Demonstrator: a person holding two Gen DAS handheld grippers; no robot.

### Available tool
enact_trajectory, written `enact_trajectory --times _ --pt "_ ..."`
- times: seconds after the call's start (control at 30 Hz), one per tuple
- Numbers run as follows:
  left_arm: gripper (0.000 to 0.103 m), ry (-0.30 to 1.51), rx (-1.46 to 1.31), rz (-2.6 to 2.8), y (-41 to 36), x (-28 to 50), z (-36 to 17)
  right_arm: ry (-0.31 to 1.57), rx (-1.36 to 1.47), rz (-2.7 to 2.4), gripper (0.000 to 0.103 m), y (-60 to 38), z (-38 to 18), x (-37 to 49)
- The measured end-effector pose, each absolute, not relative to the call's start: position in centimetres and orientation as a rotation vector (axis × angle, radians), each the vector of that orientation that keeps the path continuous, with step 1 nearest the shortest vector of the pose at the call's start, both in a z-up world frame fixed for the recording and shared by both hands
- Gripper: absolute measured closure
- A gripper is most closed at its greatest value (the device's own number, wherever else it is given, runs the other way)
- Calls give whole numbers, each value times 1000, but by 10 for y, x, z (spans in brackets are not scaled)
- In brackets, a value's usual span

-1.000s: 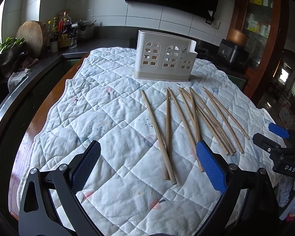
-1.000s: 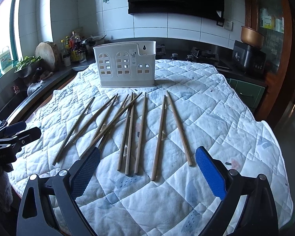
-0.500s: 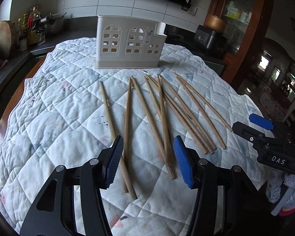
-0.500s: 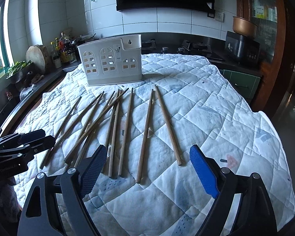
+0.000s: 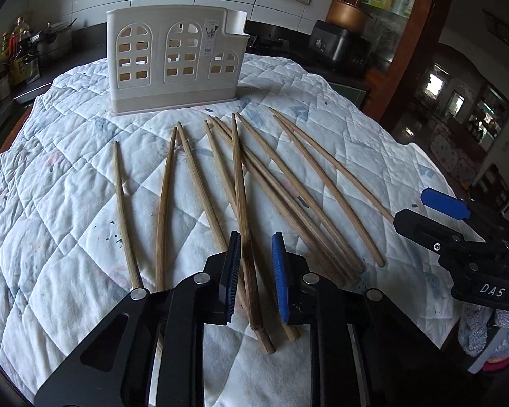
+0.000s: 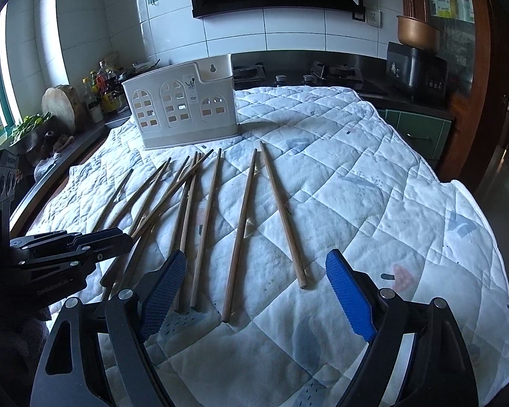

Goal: Organize utensils
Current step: 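Lower the left tool onto a wooden chopstick and close its fingers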

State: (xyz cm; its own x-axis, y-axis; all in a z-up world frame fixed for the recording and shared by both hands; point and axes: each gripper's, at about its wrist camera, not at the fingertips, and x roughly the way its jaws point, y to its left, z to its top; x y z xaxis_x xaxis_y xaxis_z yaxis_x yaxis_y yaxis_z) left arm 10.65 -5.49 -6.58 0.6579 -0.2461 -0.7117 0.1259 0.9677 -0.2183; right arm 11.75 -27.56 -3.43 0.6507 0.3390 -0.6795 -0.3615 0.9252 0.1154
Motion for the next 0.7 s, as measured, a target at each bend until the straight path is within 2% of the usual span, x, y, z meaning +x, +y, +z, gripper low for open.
enact_trajectory --times 0.2,0.53,0.7 --pt "85 846 -154 -205 -53 114 -72 774 -26 411 22 -274 -38 120" --pt "94 863 -169 -219 -52 121 -77 775 -16 412 22 -274 -39 122" --pt "96 862 -181 -207 -49 120 -76 782 -6 410 26 -277 -41 123"
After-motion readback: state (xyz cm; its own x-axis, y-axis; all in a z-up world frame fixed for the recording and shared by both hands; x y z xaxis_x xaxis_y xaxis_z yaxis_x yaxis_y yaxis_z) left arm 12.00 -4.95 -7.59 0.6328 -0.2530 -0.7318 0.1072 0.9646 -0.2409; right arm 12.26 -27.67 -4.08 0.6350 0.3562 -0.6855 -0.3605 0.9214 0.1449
